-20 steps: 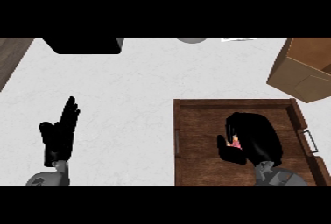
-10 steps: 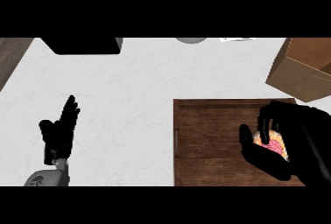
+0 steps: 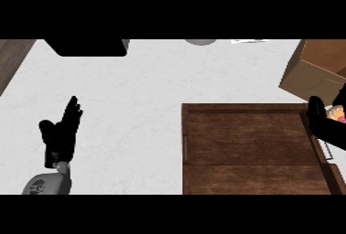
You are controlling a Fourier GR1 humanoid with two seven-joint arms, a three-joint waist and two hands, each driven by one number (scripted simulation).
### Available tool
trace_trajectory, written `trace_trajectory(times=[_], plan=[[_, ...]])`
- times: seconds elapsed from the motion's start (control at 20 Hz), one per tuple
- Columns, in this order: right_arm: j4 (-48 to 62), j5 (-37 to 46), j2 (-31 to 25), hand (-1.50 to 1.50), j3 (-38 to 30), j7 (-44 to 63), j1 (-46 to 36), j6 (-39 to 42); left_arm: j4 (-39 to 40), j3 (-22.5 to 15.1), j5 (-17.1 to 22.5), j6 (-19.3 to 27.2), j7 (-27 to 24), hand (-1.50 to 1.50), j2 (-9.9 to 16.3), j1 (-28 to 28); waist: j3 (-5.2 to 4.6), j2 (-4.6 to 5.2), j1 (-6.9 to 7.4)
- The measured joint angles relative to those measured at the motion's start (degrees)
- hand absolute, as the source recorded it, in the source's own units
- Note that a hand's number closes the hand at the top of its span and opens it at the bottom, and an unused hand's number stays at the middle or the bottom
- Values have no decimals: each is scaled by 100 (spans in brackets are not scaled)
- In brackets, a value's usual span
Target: Pick the cupcake from the tray and place it in the cardboard box
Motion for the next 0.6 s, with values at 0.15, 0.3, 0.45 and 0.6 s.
trace_trajectory(times=[0.15, 0.3, 0.45, 0.6], plan=[[698, -49, -290, 150, -458, -436, -283, -349, 47, -24, -31, 18, -110, 0, -66, 56, 0, 8, 23], [1354, -134, -492, 150, -790, -846, -467, -668, 78, -24, -38, 4, -175, 0, -98, 63, 0, 10, 29], [2209, -164, -716, 150, -1027, -1336, -696, -1049, 34, -36, -47, -16, -96, 0, -96, 33, 1, 14, 45], [3049, -237, -864, 150, -1251, -1843, -872, -1469, -23, -18, -36, -64, -74, 0, -58, 73, 3, 18, 58]])
